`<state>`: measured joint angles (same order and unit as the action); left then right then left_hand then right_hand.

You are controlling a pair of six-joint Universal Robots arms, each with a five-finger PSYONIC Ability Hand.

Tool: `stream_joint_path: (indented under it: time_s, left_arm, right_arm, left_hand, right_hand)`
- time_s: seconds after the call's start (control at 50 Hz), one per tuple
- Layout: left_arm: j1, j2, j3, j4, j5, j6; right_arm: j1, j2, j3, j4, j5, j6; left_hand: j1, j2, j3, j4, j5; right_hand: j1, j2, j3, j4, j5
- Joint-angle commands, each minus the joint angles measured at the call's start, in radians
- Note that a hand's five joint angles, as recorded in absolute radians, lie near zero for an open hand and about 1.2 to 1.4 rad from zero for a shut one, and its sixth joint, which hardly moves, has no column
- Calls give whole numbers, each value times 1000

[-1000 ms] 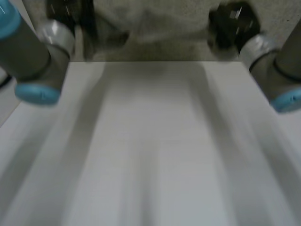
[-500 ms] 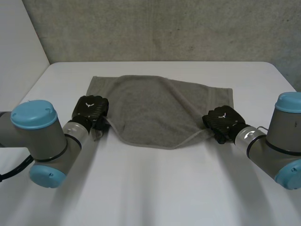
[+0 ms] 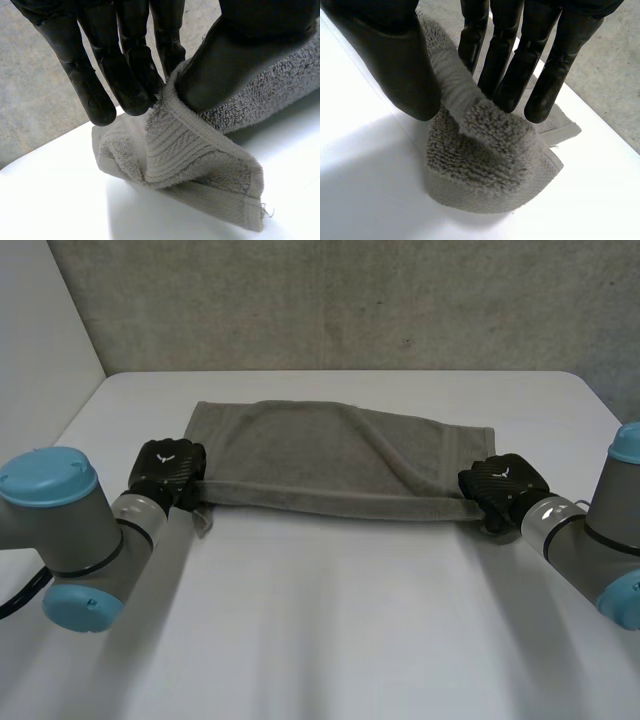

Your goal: Fold the towel.

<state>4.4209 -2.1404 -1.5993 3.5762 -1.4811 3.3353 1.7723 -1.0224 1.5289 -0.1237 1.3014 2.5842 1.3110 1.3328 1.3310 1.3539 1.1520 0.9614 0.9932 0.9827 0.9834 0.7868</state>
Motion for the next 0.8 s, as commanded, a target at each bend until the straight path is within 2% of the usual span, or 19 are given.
stream_joint_path:
  time_s: [0.02,0.18,0.28,0.32,0.36,0.42,0.44,0.46,0.52,0.58,0.6,0.62,0.64,0.66,0.68,0.74,0.8]
  left_arm:
    - [14,-1,2,3,2,0]
    - [14,-4,4,3,2,0]
    - [14,-4,6,4,2,0]
    - [18,-6,7,3,2,0]
    - [21,-6,9,3,2,0]
    - [25,-7,12,4,2,0]
    - [25,-7,12,4,2,0]
    - [28,-10,13,4,2,0]
    - [35,-13,15,4,2,0]
    - [37,-16,16,7,2,-4]
    - [38,-22,16,13,2,-5]
    - [38,-30,16,19,2,-2]
    - [38,-30,16,19,2,-2]
    - [38,-41,19,26,-2,-2]
    - [38,-52,22,30,-2,0]
    - [38,-75,35,36,-18,0]
    - [38,-85,44,36,-28,0]
  right_arm:
    - [-14,16,-19,36,-7,-6]
    - [-19,36,-21,39,-7,-12]
    - [-24,47,-24,39,-7,-13]
    - [-24,47,-27,39,-7,-13]
    - [-31,45,-29,41,-8,-9]
    - [-36,44,-30,41,-8,-9]
    - [-42,41,-32,42,-10,-7]
    - [-48,36,-36,45,-13,-1]
    - [-54,28,-41,44,-17,5]
    - [-77,4,-39,21,-22,76]
    - [-86,-7,-39,10,-22,126]
    - [-97,-22,-39,-5,-24,187]
    - [-97,-22,-39,-5,-24,188]
    - [-106,-39,-41,-14,-24,232]
    - [-117,-53,-42,-17,-28,275]
    - [-122,-54,-42,-20,-45,309]
    - [-122,-56,-42,-19,-60,306]
  left_hand:
    - [85,63,65,42,70]
    - [85,63,65,42,70]
    - [85,63,65,42,70]
    - [85,63,65,42,70]
    - [85,63,65,42,70]
    - [85,63,65,42,70]
    - [85,63,65,42,70]
    - [85,63,65,42,70]
    - [85,63,65,42,70]
    - [85,63,65,42,70]
    - [33,11,13,-10,18]
    - [-275,-297,-295,-318,-291]
    - [-278,-300,-298,-321,-294]
    - [-476,-498,-496,-519,-492]
    - [-580,-602,-600,-623,-595]
    - [-704,-725,-724,-747,-719]
    - [-716,-738,-736,-759,-731]
  right_hand:
    - [-37,-68,-58,-59,-36]
    - [-221,-253,-243,-243,-221]
    - [-222,-254,-243,-244,-222]
    - [-186,-218,-208,-208,-186]
    - [-52,-84,-73,-74,-52]
    - [-10,-42,-32,-32,-10]
    - [272,240,250,250,272]
    - [433,401,412,411,433]
    - [435,403,414,413,435]
    - [435,403,414,413,435]
    - [435,403,414,413,435]
    - [435,403,414,413,435]
    - [435,403,414,413,435]
    - [435,403,414,413,435]
    - [435,403,414,413,435]
    - [435,403,414,413,435]
    - [435,403,414,413,435]
